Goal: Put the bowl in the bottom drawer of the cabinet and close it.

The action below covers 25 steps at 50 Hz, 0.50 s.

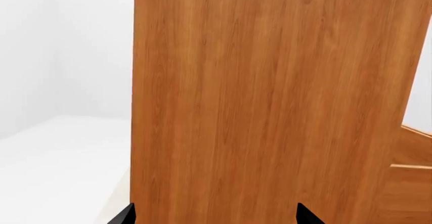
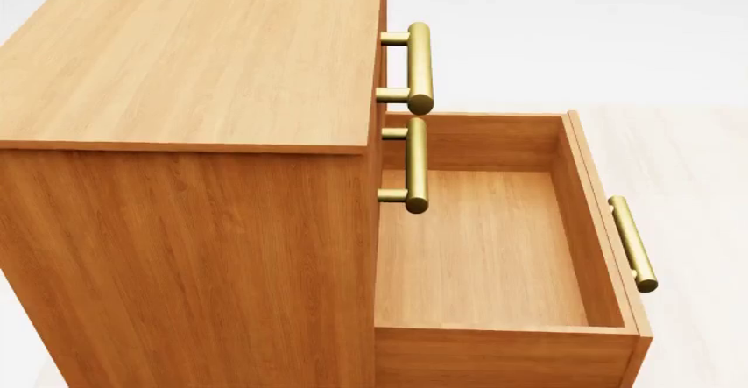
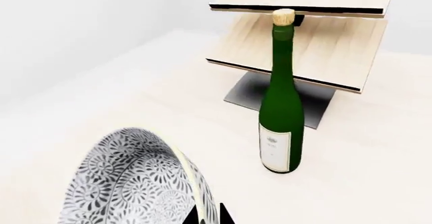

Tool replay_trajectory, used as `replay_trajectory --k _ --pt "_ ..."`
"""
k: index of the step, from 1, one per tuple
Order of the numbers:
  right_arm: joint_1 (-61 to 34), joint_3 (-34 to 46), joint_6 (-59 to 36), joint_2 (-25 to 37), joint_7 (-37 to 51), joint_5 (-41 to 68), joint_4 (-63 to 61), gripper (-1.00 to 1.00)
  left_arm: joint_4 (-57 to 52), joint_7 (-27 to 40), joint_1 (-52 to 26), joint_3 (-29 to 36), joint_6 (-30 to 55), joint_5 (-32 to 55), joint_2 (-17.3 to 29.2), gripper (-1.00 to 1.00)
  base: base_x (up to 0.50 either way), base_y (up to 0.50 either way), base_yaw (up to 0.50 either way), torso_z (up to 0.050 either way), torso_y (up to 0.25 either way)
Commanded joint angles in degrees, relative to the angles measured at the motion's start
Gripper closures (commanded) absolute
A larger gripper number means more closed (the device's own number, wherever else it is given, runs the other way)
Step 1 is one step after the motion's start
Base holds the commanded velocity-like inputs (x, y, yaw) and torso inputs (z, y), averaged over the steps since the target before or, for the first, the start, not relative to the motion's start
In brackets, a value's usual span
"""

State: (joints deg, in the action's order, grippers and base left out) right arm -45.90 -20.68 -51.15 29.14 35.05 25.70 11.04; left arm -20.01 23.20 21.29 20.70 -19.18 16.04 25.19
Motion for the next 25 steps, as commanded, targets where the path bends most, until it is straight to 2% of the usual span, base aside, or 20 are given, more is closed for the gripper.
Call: replay_trajectory --k 1,12,15,25 --pt "-6.3 6.3 -1.1 1.4 -2.8 -0.9 -1.2 1.00 -1.6 0.5 0.2 0.0 1.0 0.1 0.6 -1.00 0.00 0.00 0.00 0.000 0.000" --pt "-16.4 12.4 -1.7 1.6 -5.6 -1.5 1.2 1.00 -1.3 0.5 0.2 0.1 0.5 0.2 0.7 -1.00 0.00 0.00 0.00 0.000 0.000" --pt "-18.8 11.1 -2.4 0.4 -6.4 0.3 3.5 1.00 -1.6 0.6 0.3 0.2 0.7 -0.1 0.7 -1.00 0.00 0.00 0.00 0.000 0.000" --pt "-27.4 16.3 0.9 -1.6 -10.8 -1.4 14.5 1.00 -2.3 0.5 0.3 0.5 1.3 0.3 1.1 -1.00 0.00 0.00 0.00 0.000 0.000"
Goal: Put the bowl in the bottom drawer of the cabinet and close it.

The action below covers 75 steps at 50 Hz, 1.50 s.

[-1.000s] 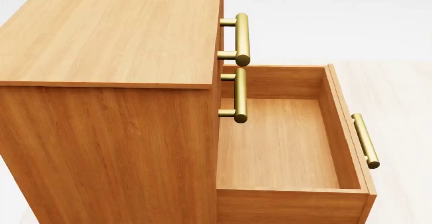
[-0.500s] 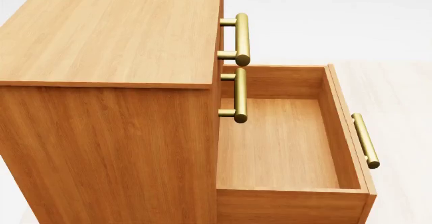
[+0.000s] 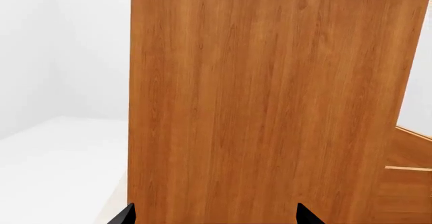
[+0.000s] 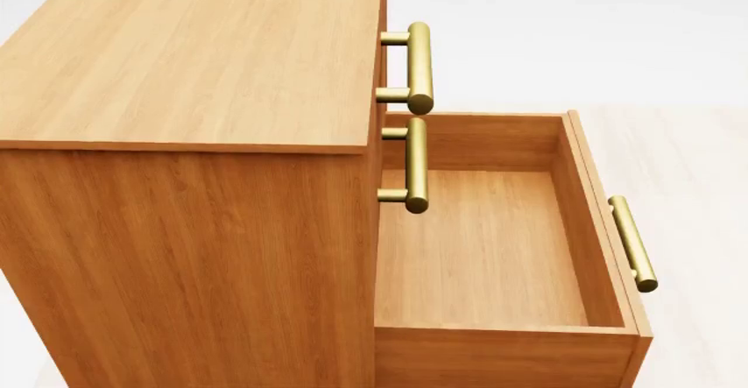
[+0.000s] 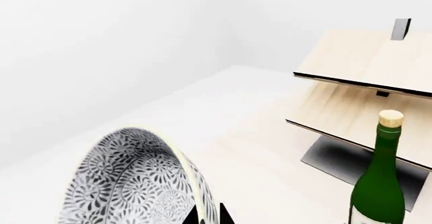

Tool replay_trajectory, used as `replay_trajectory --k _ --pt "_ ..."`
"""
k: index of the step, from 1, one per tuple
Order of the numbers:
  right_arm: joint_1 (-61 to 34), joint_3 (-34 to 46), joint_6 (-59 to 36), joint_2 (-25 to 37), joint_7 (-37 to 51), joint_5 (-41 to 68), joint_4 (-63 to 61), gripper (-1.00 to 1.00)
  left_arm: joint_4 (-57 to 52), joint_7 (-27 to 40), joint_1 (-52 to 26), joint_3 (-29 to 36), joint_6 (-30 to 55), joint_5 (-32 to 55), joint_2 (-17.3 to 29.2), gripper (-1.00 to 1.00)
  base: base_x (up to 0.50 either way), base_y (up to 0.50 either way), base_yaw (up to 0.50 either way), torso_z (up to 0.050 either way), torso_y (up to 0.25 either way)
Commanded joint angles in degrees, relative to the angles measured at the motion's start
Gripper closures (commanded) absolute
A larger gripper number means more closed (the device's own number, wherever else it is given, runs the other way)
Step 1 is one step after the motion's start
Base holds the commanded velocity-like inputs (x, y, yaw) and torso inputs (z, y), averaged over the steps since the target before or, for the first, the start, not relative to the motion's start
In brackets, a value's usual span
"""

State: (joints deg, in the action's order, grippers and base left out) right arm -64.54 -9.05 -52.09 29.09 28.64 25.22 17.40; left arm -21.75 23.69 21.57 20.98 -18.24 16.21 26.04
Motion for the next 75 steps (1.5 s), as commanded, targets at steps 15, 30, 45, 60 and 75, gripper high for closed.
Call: replay_trajectory --k 15,30,45,60,75 --pt "-18.9 10.1 5.8 -5.4 -8.6 -3.2 19.8 1.00 0.0 0.0 -0.4 0.5 0.1 0.0 0.2 -1.00 0.00 0.00 0.00 0.000 0.000" --pt "-29.5 16.0 14.6 -11.1 -14.8 -6.9 38.2 1.00 -0.5 0.2 -0.3 0.5 0.3 0.6 0.6 -1.00 0.00 0.00 0.00 0.000 0.001" --pt "-34.4 16.1 22.5 -14.9 -20.3 -8.7 57.5 1.00 -0.6 0.5 -0.2 0.7 0.2 0.3 0.7 -1.00 0.00 0.00 0.00 0.000 0.001" --pt "-30.9 8.0 19.7 -16.9 -25.0 -15.4 57.6 1.00 -0.1 0.4 -0.5 0.9 -0.1 0.5 0.7 -1.00 0.00 0.00 0.00 0.000 0.000" --pt "-28.7 3.1 18.5 -18.0 -27.9 -20.9 57.6 1.00 -0.3 0.6 -0.5 1.0 0.0 0.8 1.0 -1.00 0.00 0.00 0.00 0.000 0.001"
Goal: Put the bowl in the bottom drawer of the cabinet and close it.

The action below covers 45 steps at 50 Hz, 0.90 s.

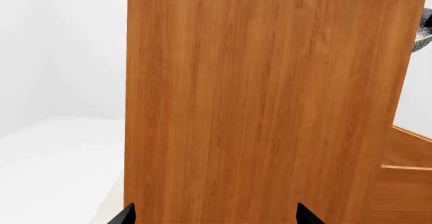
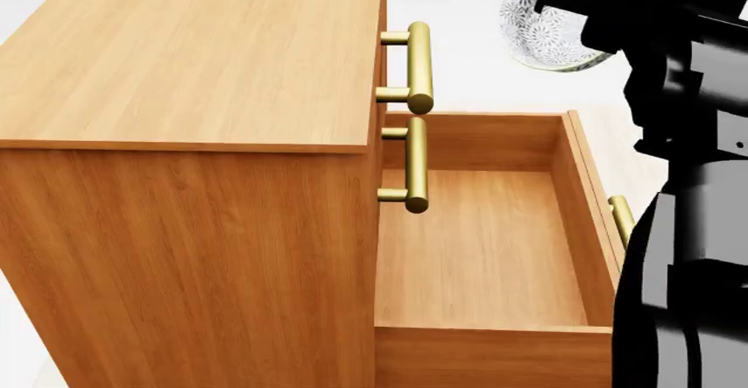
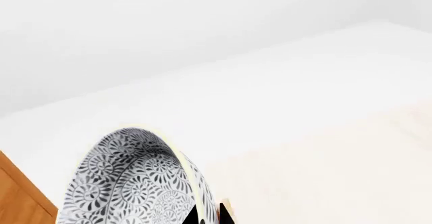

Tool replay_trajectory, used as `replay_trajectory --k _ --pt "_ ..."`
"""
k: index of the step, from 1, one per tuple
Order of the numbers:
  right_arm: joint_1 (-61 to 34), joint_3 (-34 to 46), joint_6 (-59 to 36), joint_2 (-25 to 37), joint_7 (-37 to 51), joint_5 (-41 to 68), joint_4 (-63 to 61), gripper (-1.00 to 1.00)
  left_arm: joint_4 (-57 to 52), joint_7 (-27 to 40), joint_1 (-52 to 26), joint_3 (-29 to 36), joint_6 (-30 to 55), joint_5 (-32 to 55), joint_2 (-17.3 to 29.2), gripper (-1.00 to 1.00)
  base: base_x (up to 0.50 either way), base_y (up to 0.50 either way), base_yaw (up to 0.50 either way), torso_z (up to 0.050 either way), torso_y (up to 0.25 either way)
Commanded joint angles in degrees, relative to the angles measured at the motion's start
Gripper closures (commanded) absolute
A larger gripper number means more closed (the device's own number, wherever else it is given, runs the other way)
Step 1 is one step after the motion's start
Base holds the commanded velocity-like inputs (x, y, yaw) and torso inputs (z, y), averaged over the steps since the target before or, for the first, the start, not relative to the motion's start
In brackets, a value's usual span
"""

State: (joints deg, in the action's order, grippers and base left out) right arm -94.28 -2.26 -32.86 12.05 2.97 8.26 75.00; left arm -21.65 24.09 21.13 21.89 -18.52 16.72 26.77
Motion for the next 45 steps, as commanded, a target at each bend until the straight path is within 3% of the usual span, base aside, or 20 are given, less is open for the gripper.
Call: replay_trajectory --k 1,45 --pt "1.1 -4.0 -0.7 -1.0 -2.3 -4.2 0.0 1.00 -0.3 0.2 -0.1 0.0 0.3 0.3 0.2 -1.00 0.00 0.00 0.00 0.000 0.000" --pt "7.0 -6.2 -1.5 -1.7 -5.5 -7.6 0.0 1.00 0.1 0.6 -0.3 0.5 0.0 0.0 0.5 -1.00 0.00 0.00 0.00 0.000 0.000"
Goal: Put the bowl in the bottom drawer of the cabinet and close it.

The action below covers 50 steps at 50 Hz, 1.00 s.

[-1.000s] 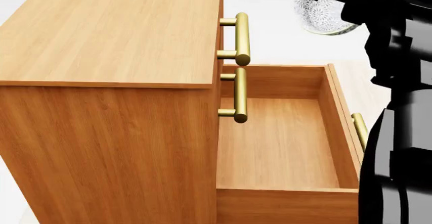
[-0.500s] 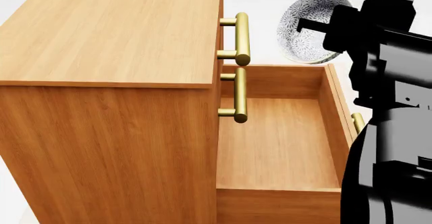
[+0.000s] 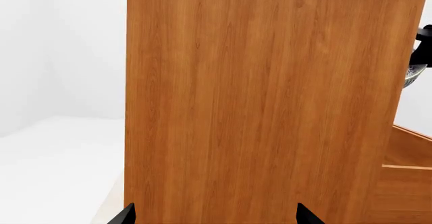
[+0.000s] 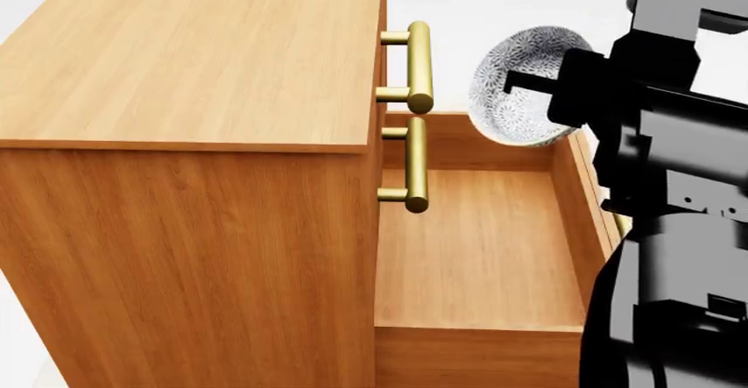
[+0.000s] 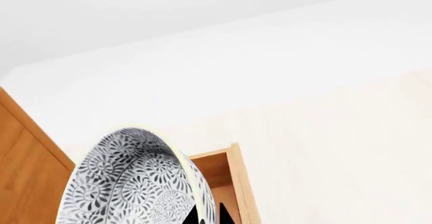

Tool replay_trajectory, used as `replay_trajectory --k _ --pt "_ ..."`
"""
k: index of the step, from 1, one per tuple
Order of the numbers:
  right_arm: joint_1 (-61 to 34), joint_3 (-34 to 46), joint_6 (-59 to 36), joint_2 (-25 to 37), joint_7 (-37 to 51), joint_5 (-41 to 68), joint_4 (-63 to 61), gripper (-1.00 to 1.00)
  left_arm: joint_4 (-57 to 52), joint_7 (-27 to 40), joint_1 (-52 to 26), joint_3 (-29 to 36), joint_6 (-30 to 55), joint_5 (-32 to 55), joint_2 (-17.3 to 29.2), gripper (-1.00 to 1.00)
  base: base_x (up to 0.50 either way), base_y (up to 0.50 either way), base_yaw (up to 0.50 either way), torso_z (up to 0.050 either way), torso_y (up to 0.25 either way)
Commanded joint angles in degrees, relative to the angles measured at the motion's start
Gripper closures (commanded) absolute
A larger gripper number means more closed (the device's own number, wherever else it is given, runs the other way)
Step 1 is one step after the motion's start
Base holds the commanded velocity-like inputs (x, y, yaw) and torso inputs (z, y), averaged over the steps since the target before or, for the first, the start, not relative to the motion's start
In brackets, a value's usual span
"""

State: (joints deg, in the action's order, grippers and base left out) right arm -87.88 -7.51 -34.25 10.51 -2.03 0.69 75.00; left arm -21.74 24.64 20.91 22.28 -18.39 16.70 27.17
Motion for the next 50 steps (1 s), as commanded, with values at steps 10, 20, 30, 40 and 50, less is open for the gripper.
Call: replay_trajectory --k 10,20,30,40,50 --pt "1.5 -1.0 0.0 -0.4 -0.8 -0.4 0.0 1.00 0.1 0.1 -0.1 0.2 -0.2 0.1 0.2 -1.00 0.00 0.00 0.00 0.000 0.000" --pt "2.1 -0.9 0.0 -0.4 -0.9 -0.6 0.0 1.00 -0.2 0.3 -0.1 0.3 0.0 0.1 0.3 -1.00 0.00 0.00 0.00 0.000 0.001" --pt "3.1 -0.8 0.3 -0.6 -1.0 -0.6 0.0 1.00 0.1 0.3 -0.1 0.3 -0.3 0.3 0.3 -1.00 0.00 0.00 0.00 0.000 0.000" --pt "3.7 -0.5 0.3 -0.7 -1.4 -0.7 0.0 1.00 0.1 0.4 -0.1 0.4 -0.4 0.1 0.4 -1.00 0.00 0.00 0.00 0.000 0.000" --pt "4.6 0.0 0.7 -0.8 -1.4 -0.8 0.0 1.00 0.4 0.5 -0.2 0.6 -0.6 -0.2 0.3 -1.00 0.00 0.00 0.00 0.000 0.001"
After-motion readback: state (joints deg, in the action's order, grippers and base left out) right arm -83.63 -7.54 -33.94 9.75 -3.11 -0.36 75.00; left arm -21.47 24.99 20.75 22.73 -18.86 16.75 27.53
